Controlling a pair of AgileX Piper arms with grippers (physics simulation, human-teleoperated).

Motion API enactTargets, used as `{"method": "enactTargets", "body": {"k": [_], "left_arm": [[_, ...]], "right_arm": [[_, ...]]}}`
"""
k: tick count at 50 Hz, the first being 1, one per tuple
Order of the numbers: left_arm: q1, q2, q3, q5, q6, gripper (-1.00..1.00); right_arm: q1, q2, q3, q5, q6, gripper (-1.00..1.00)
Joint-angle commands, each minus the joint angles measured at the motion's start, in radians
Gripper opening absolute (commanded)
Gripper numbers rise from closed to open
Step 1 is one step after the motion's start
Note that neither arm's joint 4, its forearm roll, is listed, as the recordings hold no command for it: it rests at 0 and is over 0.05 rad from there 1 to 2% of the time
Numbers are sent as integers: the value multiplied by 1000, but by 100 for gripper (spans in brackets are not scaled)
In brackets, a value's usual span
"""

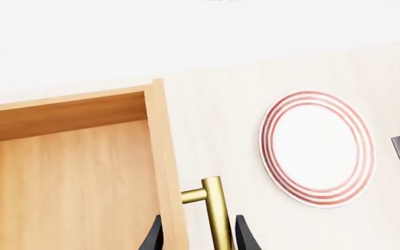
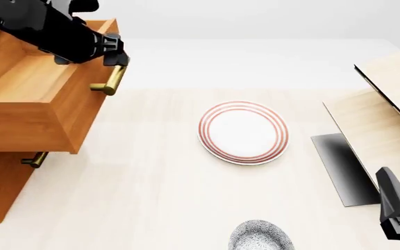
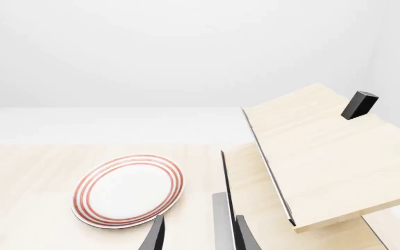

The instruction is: Open the top drawer of the cabinet and put the bowl in it.

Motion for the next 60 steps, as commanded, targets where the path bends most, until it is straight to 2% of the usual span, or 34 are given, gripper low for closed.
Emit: {"method": "enactTargets", "body": {"k": [1, 6, 20, 26, 27, 31, 46, 50, 56, 60], "left_arm": [[25, -73, 31, 16, 82, 100], [47, -111, 50, 25, 106, 100], [34, -167, 59, 44, 137, 100], [-8, -178, 45, 50, 139, 100], [-36, -167, 29, 47, 128, 100], [-48, -184, 23, 58, 132, 100], [-101, -240, 75, 45, 167, 100], [-160, -227, 62, 37, 173, 100], [-172, -234, 87, 27, 181, 100], [-211, -225, 82, 16, 175, 100]], "right_arm": [[0, -2, 1, 1, -1, 100], [0, -2, 1, 1, -1, 100], [0, -2, 1, 1, -1, 100], [0, -2, 1, 1, 0, 100], [0, -3, 1, 1, 0, 100], [0, -2, 1, 1, 0, 100], [0, -3, 1, 1, 0, 100], [0, -2, 1, 1, 0, 100], [0, -2, 1, 1, 0, 100], [0, -2, 1, 1, 0, 100]]}}
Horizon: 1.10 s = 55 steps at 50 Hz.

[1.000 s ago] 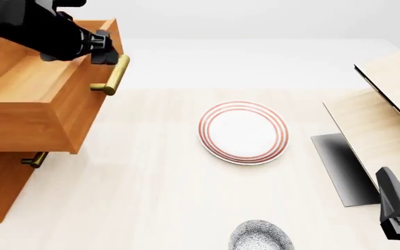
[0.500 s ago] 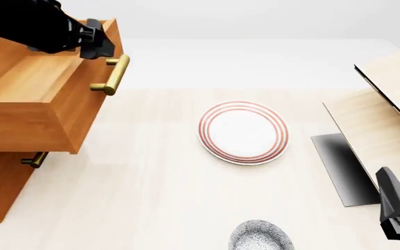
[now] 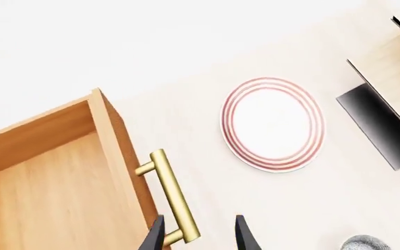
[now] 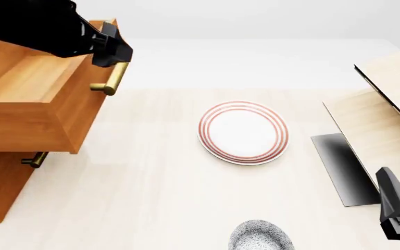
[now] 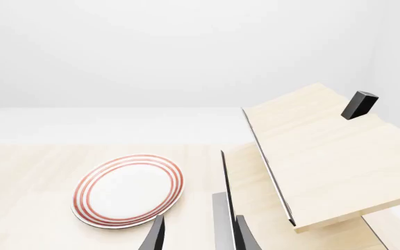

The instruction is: Open the top drawer of the cabinet and put the bowl in it.

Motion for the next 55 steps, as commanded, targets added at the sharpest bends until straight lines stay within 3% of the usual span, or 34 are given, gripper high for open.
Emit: {"method": "enactTargets", "body": {"k": [1, 18, 27, 40, 42, 45, 46, 55], "left_arm": [[-78, -2, 13, -19, 14, 100], [-165, -31, 85, -80, 29, 100], [-221, -25, 125, -127, 1, 100], [-278, -18, 201, -205, -96, 100], [-309, 10, 192, -214, -149, 100], [-301, 7, 214, -222, -131, 100], [-323, 30, 210, -227, -174, 100], [-351, 59, 257, -267, -210, 100]], "right_arm": [[0, -2, 1, 1, 0, 100], [0, -2, 1, 1, 0, 100], [0, -3, 1, 1, -1, 100], [0, -2, 1, 1, 0, 100], [0, -2, 1, 1, -1, 100], [0, -2, 1, 1, 0, 100], [0, -2, 1, 1, 0, 100], [0, -2, 1, 1, 0, 100]]}}
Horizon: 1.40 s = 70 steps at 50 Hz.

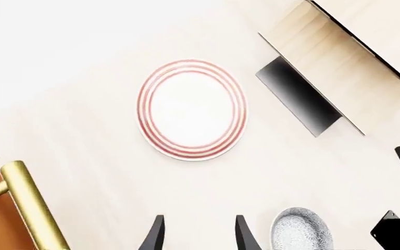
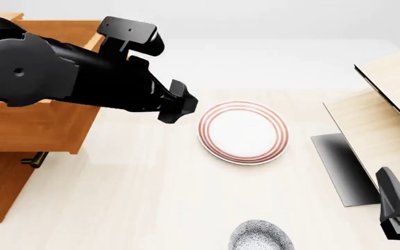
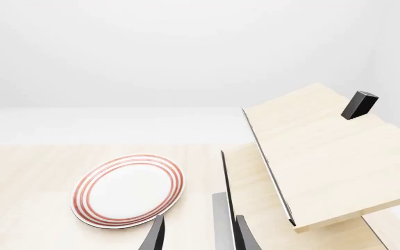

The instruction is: Open the top drawer of the cabinet and put the bowl in it.

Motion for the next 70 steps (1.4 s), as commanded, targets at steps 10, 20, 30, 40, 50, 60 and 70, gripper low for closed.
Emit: {"method": "enactTargets", "body": {"k": [10, 20, 30, 40, 50, 60, 70], "left_arm": [[-72, 52, 75, -65, -81, 100], [-100, 71, 89, -87, -102, 100], [-155, 130, 66, -93, -133, 100], [-172, 144, 91, -103, -165, 100], [-215, 200, 87, -123, -195, 100], [-268, 277, 60, -132, -234, 100], [-294, 323, 54, -138, -263, 100]], "right_arm": [[0, -2, 1, 1, 0, 100], [0, -2, 1, 1, -1, 100], [0, -2, 1, 1, -1, 100], [0, -2, 1, 1, 0, 100], [0, -2, 1, 1, 0, 100], [0, -3, 1, 1, 0, 100], [0, -2, 1, 1, -1, 100]]}}
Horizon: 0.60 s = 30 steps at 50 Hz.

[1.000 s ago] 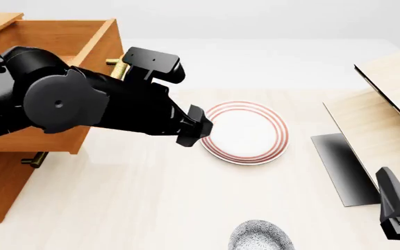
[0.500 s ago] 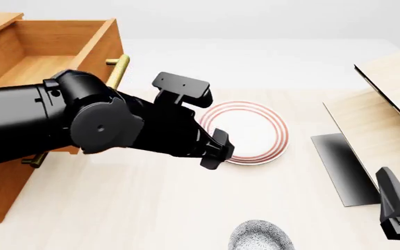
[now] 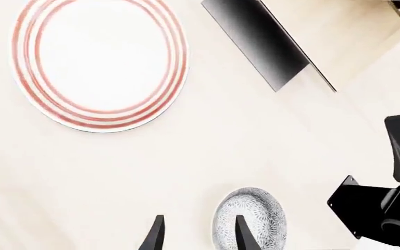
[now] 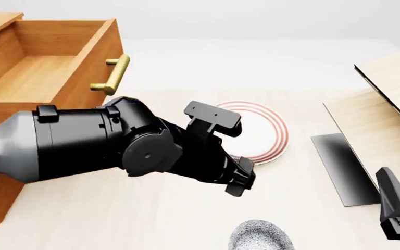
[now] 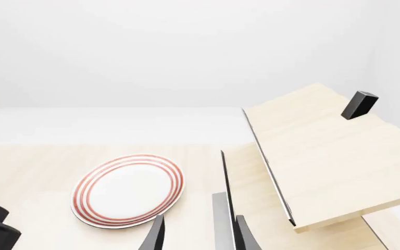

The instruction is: Open the top drawer of the cabinet and put the bowl in it.

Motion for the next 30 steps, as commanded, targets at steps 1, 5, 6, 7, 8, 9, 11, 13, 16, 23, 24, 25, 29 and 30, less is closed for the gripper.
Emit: {"method": "enactTargets", "body": {"k": [1, 5, 6, 7, 8, 9, 11, 13, 16, 23, 24, 25, 29, 30], "left_arm": [[-34, 55, -7, -9, -31, 100], [-59, 99, -28, -4, -51, 100], [-63, 106, -30, -5, -53, 100], [-64, 108, -26, -10, -57, 100], [-68, 117, -28, -8, -60, 100], [-76, 127, -33, -9, -67, 100], [-74, 128, -28, -13, -68, 100], [-76, 136, -33, -11, -61, 100], [-74, 141, -25, -19, -66, 100], [-68, 144, -3, -37, -74, 100], [-70, 147, -3, -41, -78, 100], [-70, 150, -1, -44, -78, 100], [-72, 163, 4, -57, -87, 100], [-76, 169, 2, -58, -91, 100]], "right_arm": [[0, -2, 1, 1, -1, 100], [0, -3, 1, 1, 0, 100], [0, -3, 1, 1, 0, 100], [0, -2, 1, 1, 0, 100], [0, -2, 1, 1, 0, 100], [0, -3, 1, 1, 0, 100], [0, -3, 1, 1, 0, 100], [0, -2, 1, 1, 0, 100], [0, -3, 1, 1, 0, 100], [0, -3, 1, 1, 0, 100], [0, -2, 1, 1, 0, 100], [0, -2, 1, 1, 0, 100], [0, -2, 1, 1, 0, 100], [0, -2, 1, 1, -1, 100]]}}
